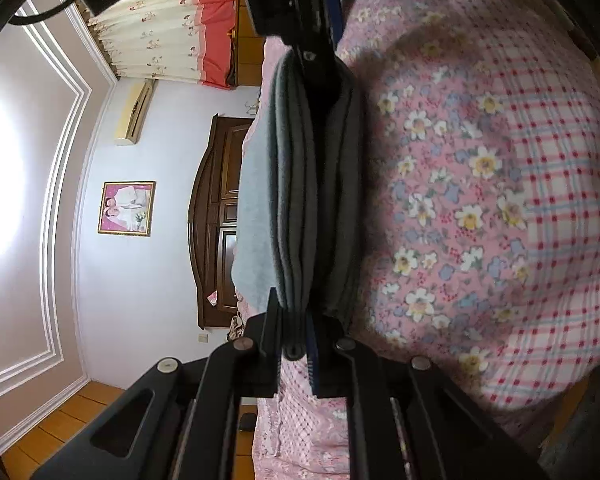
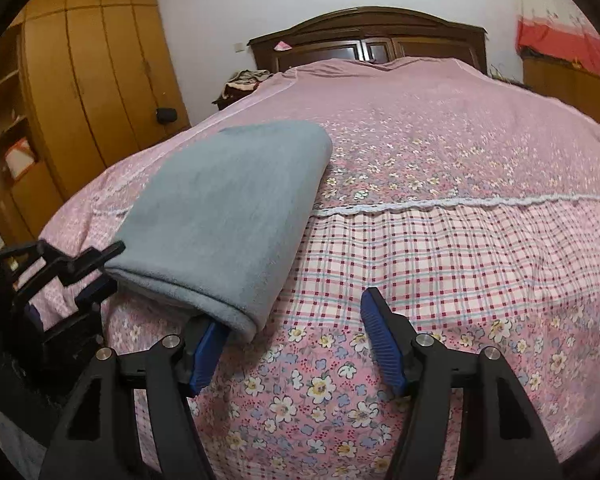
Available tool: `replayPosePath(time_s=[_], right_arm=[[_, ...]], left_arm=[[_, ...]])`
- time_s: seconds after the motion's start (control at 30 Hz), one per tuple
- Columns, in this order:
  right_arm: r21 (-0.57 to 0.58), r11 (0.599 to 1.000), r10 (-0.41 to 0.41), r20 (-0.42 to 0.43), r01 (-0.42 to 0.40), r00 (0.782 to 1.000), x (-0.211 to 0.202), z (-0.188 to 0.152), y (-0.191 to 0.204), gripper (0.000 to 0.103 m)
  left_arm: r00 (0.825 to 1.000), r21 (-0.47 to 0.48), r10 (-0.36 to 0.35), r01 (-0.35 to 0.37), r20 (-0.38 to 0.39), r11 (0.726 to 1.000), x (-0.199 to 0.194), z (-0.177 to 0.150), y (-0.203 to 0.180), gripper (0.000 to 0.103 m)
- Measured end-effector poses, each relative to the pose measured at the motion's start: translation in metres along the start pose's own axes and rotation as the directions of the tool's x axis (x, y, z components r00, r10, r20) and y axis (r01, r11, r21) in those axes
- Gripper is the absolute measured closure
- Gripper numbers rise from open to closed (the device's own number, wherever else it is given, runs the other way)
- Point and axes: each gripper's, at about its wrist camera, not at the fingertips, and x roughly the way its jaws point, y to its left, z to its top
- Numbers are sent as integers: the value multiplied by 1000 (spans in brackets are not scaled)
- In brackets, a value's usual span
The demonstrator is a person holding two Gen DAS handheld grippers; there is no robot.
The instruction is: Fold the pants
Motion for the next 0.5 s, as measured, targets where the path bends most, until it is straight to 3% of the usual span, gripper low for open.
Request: replayPosePath(time_s=[0.1, 0.3, 0.4, 0.5], right_arm=[[-5, 1000, -11, 12, 11, 1000, -3, 0, 1, 38], [0, 1000, -8, 11, 8, 1000, 0, -1, -2, 37], [-2, 1000, 0, 11, 1, 1000, 1, -2, -2, 37], [-20, 1000, 3, 9, -3, 1000, 2, -3, 1, 34]], left_arm=[[1000, 7, 19, -19, -1, 1000, -1, -1, 5, 93], [984, -46, 176, -176, -2, 983, -1, 11, 49, 93], [991, -6, 134, -134, 0, 991, 3, 9, 37, 92], [998, 52, 42, -40, -37, 998, 7, -1, 4, 93]])
